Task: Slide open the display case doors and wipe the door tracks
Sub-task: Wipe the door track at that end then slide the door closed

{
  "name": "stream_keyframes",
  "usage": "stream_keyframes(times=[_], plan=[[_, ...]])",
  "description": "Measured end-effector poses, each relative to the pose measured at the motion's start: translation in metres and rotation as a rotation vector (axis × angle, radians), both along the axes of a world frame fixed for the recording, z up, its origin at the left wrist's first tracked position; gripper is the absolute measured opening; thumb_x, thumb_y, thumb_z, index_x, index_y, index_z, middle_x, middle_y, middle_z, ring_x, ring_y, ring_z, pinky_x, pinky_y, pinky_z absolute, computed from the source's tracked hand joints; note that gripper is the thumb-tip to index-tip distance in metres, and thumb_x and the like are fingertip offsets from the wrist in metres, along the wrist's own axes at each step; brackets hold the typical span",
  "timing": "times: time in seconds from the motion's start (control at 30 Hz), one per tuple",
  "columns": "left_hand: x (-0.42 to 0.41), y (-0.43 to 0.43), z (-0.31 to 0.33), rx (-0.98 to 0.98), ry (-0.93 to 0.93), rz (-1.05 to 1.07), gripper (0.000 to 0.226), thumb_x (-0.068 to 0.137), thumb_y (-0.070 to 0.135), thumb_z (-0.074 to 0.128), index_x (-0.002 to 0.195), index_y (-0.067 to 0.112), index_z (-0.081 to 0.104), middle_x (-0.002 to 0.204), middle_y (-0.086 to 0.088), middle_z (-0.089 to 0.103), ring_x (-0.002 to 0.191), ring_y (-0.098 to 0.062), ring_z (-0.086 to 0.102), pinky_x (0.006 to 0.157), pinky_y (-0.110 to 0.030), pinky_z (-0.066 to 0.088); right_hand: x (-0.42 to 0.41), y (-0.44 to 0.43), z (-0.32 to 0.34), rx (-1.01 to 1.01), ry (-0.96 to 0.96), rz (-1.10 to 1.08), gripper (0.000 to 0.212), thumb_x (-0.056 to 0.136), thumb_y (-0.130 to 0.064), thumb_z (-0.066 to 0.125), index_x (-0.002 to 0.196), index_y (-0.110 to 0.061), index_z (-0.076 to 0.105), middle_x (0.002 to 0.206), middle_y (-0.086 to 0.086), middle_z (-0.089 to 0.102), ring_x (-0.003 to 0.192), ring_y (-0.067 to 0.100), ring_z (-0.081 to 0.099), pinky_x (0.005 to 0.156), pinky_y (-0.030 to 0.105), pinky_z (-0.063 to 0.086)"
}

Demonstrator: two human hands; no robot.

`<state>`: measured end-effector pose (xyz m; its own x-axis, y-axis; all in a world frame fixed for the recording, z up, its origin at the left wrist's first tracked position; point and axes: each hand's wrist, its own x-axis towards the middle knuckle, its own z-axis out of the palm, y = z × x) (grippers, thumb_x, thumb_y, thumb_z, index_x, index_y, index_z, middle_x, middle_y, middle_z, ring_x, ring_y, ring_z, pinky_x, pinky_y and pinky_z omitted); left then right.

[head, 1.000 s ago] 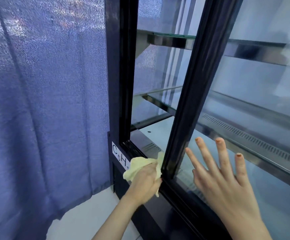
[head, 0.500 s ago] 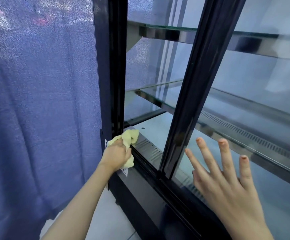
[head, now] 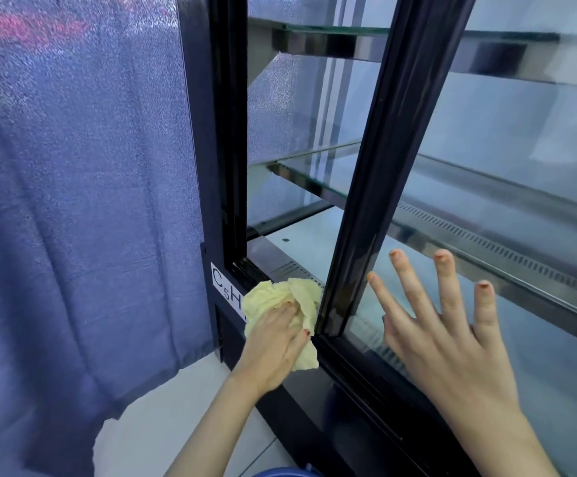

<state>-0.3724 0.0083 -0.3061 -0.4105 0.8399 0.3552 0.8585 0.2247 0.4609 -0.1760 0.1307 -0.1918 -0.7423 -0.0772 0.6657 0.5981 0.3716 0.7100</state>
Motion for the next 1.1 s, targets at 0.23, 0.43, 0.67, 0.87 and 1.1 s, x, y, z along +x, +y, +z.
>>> stream_keyframes(times=[0.23, 0.43, 0.67, 0.87, 1.1], plan=[[-0.009, 0.011, 0.016, 0.269, -0.006, 0.23, 0.052, 0.082, 0.05, 0.048, 0.131, 0.035, 0.044, 0.147, -0.004, 0.028, 0.139, -0.022, 0.02, 0.111, -0.037, 0.022, 0.0, 0.0, -0.001, -0.004, -0.002, 0.009, 0.057, 0.095, -0.036, 0.038, 0.149, -0.023, 0.03, 0.156, 0.011, 0.021, 0.143, 0.041, 0.01, 0.115, 0.055, -0.002], [-0.02, 0.024, 0.0, -0.086, 0.149, 0.084, 0.059, 0.086, 0.056, 0.014, 0.136, 0.04, 0.04, 0.151, 0.01, 0.027, 0.142, -0.014, 0.013, 0.113, -0.032, -0.013, -0.001, 0.0, -0.002, 0.001, -0.004, -0.003, 0.058, 0.094, -0.037, 0.039, 0.149, -0.022, 0.029, 0.156, 0.01, 0.022, 0.143, 0.04, 0.012, 0.115, 0.055, 0.001], [-0.04, 0.0, -0.029, 0.029, 0.294, -0.09, 0.053, 0.088, 0.059, 0.04, 0.128, 0.025, 0.05, 0.144, 0.003, 0.04, 0.134, -0.017, 0.027, 0.109, -0.032, 0.015, 0.001, 0.0, -0.002, 0.0, -0.007, -0.012, 0.058, 0.094, -0.039, 0.039, 0.149, -0.024, 0.029, 0.156, 0.009, 0.021, 0.143, 0.039, 0.012, 0.115, 0.054, 0.002], [-0.044, 0.009, -0.026, 0.275, 0.14, -0.025, 0.052, 0.098, 0.05, 0.03, 0.101, 0.014, 0.067, 0.124, 0.004, 0.06, 0.117, -0.01, 0.045, 0.1, -0.035, 0.031, 0.001, 0.0, -0.001, -0.004, 0.0, -0.006, 0.058, 0.093, -0.039, 0.04, 0.149, -0.025, 0.031, 0.156, 0.009, 0.021, 0.143, 0.039, 0.011, 0.115, 0.054, 0.002], [-0.053, 0.026, 0.003, 0.225, -0.098, 0.156, 0.057, 0.068, 0.009, 0.048, 0.123, 0.022, 0.056, 0.11, 0.004, 0.058, 0.099, -0.015, 0.047, 0.09, -0.041, 0.041, 0.001, 0.0, -0.001, 0.001, -0.002, -0.006, 0.058, 0.093, -0.039, 0.041, 0.149, -0.024, 0.031, 0.156, 0.01, 0.022, 0.143, 0.039, 0.013, 0.114, 0.054, 0.003]])
